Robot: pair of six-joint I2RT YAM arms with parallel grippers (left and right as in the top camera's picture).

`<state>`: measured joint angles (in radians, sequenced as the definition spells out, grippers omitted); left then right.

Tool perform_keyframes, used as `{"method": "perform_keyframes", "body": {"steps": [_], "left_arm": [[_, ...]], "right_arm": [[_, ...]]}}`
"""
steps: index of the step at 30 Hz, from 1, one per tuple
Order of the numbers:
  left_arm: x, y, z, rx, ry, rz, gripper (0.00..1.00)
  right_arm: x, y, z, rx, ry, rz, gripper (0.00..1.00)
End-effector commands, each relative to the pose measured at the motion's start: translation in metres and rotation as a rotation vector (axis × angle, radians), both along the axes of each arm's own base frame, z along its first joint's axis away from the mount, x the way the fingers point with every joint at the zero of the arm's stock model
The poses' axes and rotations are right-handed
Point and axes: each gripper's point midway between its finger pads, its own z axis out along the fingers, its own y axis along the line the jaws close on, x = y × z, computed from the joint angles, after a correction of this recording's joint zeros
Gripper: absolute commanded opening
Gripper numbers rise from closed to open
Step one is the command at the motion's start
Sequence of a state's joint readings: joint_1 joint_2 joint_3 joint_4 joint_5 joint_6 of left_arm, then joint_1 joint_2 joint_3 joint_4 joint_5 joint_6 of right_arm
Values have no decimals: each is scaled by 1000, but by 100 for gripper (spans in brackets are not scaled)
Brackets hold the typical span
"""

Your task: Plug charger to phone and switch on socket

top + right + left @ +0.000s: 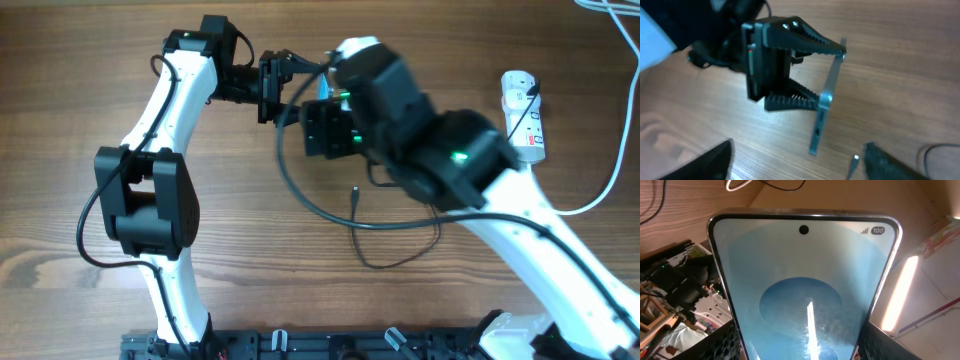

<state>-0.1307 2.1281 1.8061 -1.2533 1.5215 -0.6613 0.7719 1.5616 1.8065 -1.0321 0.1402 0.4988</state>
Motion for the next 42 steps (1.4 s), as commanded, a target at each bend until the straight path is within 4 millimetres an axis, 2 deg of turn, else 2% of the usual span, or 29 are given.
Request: {"method": "perform_keyframes", "body": {"steps": [1,7,10,11,18,24,27,30,36,42], "left_arm": [[-2,2,30,-61,-47,3,67],[-3,2,30,-61,-41,3,66],[-5,2,30,-55,3,4,66],[-6,2,30,-53,18,4,66],[-6,2,30,-53,20,4,67],[-6,2,30,-53,20,4,67],[-6,2,30,-53,20,4,67],[-6,2,30,-54,20,4,67],[-6,2,30,-53,19,4,67],[-6,2,30,-54,14,4,67]], "right_arm": [[19,-5,-8,-46,-36,-173,74],[23,-6,-15,-64,-38,-191,65],[24,-7,-15,-31,-25,-240,50],[24,-7,-15,-24,-22,-247,49],[25,-6,-31,-59,0,-243,50],[29,1,-33,-60,-8,-216,50],[31,3,-49,-94,19,-216,50],[32,5,-55,-105,30,-213,46],[36,9,-50,-99,5,-196,44],[36,9,-35,-86,-28,-178,45]]}}
